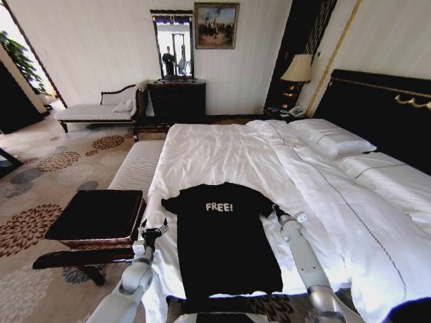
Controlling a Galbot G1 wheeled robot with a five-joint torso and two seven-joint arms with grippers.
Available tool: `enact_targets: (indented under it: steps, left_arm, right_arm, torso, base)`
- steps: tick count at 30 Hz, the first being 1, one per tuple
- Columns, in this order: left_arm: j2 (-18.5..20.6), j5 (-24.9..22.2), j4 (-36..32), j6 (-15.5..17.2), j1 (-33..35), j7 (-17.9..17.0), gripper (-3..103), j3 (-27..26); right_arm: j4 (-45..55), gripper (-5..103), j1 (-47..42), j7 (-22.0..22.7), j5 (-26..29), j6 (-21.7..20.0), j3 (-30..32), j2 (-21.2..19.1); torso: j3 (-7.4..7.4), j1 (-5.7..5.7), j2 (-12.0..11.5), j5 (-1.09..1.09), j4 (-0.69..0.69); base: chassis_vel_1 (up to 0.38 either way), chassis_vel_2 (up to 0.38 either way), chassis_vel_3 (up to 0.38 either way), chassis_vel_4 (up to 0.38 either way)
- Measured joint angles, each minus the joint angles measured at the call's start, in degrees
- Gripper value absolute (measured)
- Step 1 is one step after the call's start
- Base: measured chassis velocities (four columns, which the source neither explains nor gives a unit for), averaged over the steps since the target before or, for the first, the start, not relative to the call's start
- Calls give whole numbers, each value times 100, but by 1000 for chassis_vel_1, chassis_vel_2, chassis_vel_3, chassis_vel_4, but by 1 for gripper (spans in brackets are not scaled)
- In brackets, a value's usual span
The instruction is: Fold the clothes on the bed and place them into the basket.
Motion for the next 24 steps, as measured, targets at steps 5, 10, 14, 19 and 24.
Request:
enact_targets:
  steps: [5,10,14,19,24]
  left_arm:
    - [-16,14,-48,0,37,-1,100,-45]
    - [-74,57,-128,0,126,-11,100,-116]
    - [-86,108,-213,-2,254,-12,100,-196]
    - [-113,135,-287,-20,400,-6,100,-309]
    - [-119,175,-380,-37,525,17,100,-372]
  right_arm:
    - [546,1,-215,13,-550,47,-265,-11]
    - [1240,1,-360,34,-947,160,-597,51]
    - [1664,1,-374,60,-1017,190,-902,47]
    - [1853,1,-312,102,-1081,202,-1297,82]
    - [1525,1,-174,8,-1451,335,-1742,218]
  torso:
    - [0,0,0,0,-2]
    - [0,0,0,0,-1]
    - [0,0,0,0,0]
    - [-1,0,1,0,0]
    - [0,0,0,1,0]
  base:
    - [0,0,0,0]
    - [0,0,0,0]
    - [0,0,0,0]
    - [0,0,0,0]
    - [0,0,0,0]
